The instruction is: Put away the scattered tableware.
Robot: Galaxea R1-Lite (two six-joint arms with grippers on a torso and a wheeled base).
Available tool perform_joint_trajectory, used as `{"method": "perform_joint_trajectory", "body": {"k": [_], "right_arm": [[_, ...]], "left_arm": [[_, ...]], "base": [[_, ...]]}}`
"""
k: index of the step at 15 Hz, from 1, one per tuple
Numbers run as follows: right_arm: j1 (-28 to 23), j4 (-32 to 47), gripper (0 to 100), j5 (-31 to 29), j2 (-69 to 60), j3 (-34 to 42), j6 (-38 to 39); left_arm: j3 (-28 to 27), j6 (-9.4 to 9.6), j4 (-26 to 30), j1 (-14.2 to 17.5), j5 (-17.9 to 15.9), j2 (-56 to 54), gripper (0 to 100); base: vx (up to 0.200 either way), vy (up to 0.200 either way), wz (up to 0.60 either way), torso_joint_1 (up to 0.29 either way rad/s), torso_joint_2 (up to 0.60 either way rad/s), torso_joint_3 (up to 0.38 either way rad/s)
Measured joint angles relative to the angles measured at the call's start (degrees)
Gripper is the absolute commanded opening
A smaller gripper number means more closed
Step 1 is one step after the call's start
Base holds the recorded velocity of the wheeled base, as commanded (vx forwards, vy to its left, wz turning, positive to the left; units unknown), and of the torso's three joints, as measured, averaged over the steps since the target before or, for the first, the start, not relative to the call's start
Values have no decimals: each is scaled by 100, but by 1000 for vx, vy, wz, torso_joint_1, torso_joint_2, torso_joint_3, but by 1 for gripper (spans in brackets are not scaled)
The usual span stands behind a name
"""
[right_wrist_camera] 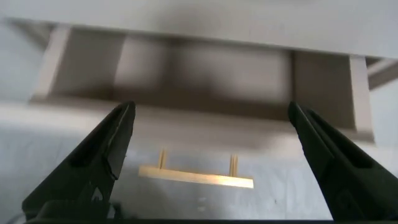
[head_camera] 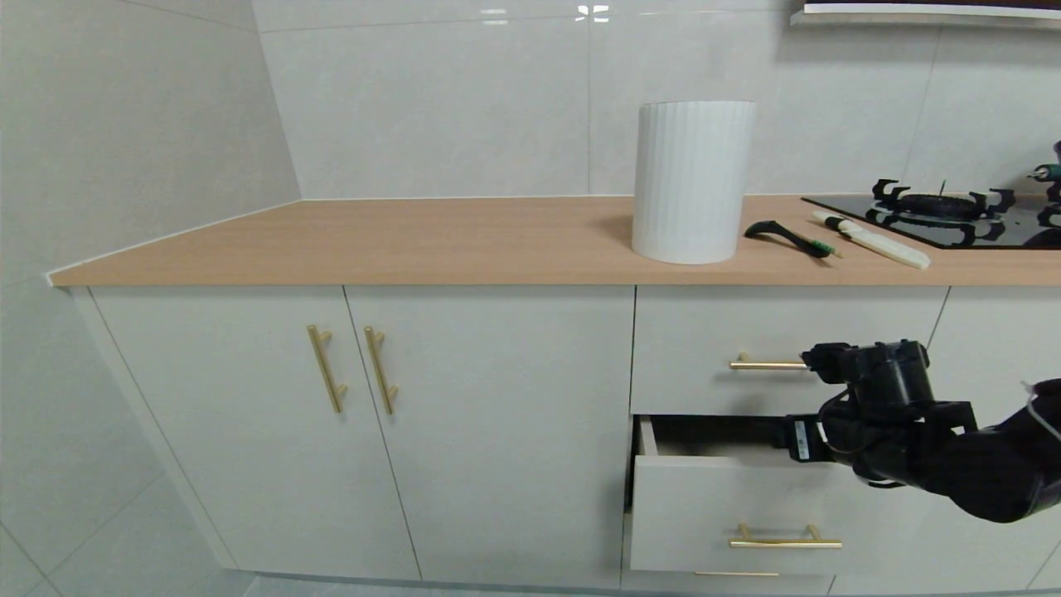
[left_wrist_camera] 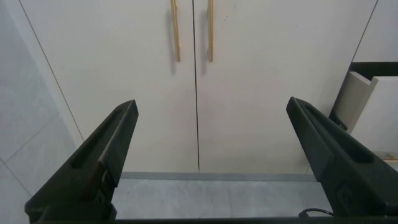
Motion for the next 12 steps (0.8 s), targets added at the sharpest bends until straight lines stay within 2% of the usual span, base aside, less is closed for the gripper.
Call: {"method": "perform_joint_trajectory", "body": {"k": [4,12], "right_arm": [[-7,-630,100,-74,734,-16,150],[-88,-616,100,-60,1048,6,118]], "left_arm": [[0,0,2,0,0,0,100],[0,-2,2,0,-1,0,100]], "base": [[0,0,0,0,0,0],[0,0,0,0,0,0]]}}
